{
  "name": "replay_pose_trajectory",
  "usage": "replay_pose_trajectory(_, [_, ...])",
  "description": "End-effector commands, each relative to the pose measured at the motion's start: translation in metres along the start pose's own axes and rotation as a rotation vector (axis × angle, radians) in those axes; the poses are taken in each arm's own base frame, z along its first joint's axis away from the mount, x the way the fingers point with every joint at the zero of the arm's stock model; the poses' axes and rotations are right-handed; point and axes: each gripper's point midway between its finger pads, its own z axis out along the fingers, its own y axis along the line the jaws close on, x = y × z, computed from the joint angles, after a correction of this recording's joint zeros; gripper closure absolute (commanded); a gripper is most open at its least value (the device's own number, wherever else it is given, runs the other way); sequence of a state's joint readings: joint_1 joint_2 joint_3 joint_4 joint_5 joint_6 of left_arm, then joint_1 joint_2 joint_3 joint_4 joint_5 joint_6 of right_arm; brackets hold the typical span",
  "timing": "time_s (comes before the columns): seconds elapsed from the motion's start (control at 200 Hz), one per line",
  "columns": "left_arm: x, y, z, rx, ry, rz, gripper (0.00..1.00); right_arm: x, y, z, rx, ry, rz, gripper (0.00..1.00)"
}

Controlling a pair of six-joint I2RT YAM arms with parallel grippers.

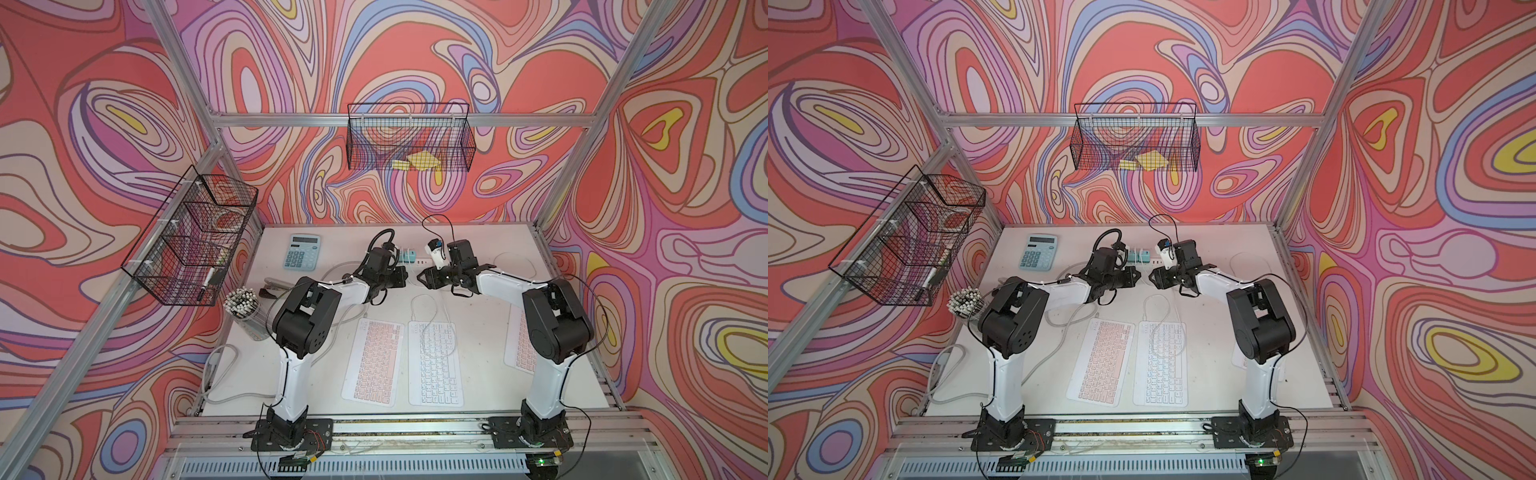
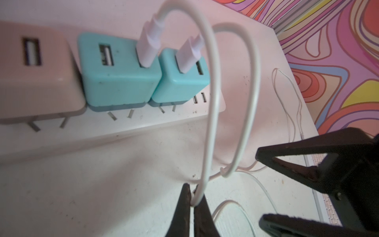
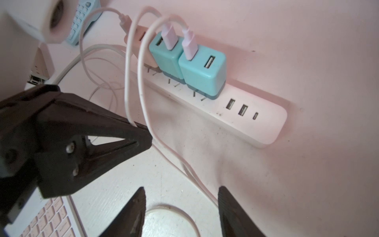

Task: Unplug the wireless keyboard
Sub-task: Move the keyboard to the center of the board.

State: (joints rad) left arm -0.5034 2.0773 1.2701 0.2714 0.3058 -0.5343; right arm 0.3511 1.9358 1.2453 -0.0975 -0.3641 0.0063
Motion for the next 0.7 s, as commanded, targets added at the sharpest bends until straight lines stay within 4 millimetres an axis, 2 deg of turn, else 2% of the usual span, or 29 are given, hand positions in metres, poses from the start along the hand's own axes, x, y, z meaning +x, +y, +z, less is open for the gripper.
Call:
replay_pose_trajectory(0.0, [-0.006, 0.003, -0.007, -0.055, 0.002, 0.010, 1.00, -0.009, 0.001, 0.007, -0.005, -0.014, -0.096, 0.43])
replay_pose_trajectory(0.195, [-0.004, 0.008, -0.013, -0.072, 0.005, -0.014, 1.00, -0.012, 0.010, 0.019, -0.051, -0.034, -0.162, 0.44])
replay_pose_trajectory(0.411, [-0.006, 0.011, -0.021, -0.075, 0.000, -0.033, 1.00, -0.016, 0.004, 0.038, -0.051, -0.035, -0.193, 0.46])
replay_pose_trajectory(0.696, [-0.007, 0.015, -0.031, -0.097, 0.017, -0.042, 1.00, -0.025, -0.009, 0.052, -0.009, -0.014, -0.218, 0.54])
